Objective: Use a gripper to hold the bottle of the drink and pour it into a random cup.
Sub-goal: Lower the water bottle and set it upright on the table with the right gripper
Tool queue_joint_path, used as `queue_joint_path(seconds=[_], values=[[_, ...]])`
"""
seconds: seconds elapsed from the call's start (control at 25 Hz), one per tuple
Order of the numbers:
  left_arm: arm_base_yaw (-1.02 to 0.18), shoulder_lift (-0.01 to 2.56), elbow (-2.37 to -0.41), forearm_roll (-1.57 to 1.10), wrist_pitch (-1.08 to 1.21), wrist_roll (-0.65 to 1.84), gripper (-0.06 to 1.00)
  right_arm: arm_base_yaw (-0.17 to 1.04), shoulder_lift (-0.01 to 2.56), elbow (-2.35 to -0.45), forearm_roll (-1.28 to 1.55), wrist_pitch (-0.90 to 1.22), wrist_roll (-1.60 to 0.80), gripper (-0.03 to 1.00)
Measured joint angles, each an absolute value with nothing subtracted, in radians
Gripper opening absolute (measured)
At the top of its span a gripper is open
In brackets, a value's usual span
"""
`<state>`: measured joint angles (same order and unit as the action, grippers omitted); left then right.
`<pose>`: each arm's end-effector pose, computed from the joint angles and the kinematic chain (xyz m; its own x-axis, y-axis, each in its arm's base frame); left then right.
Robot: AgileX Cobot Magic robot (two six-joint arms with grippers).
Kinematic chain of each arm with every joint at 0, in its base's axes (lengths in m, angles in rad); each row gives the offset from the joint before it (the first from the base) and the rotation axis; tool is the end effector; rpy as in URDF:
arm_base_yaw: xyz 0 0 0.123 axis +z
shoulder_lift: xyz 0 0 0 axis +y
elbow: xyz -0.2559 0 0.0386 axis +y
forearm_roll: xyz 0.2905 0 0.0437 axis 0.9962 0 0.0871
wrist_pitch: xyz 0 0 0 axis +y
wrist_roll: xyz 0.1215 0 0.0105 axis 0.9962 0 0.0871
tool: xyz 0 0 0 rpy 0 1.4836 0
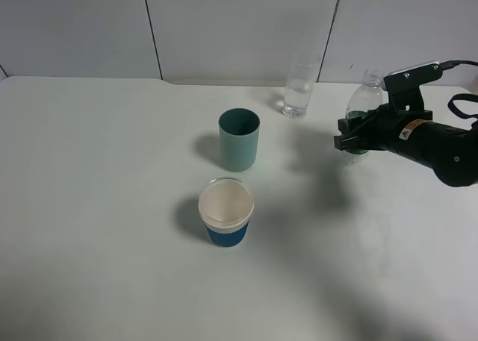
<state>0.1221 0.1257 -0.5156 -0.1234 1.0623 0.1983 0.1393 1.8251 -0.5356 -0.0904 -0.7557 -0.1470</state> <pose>0.1051 -0.0003 0.2775 -0.5448 0.0709 -0.8356 0.0434 0.9975 0.0564 0.3297 0.0538 0.0411 -0.3789 -0.2661 -0.8864 -0.2802 0.9458 -0.1641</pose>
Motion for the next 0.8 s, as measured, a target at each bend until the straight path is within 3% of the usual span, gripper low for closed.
queue_joint_path(seconds=[0.6,0.8], values=[[0.122,0.126,-0.516,-0.123,1.062,0.198,0.99,0.139,1.825,-0.536,-0.104,-0.733,-0.147,0.56],[0.122,0.126,-0.516,-0.123,1.062,0.198,0.99,0.139,1.825,-0.536,-0.104,-0.733,-0.147,0.62]])
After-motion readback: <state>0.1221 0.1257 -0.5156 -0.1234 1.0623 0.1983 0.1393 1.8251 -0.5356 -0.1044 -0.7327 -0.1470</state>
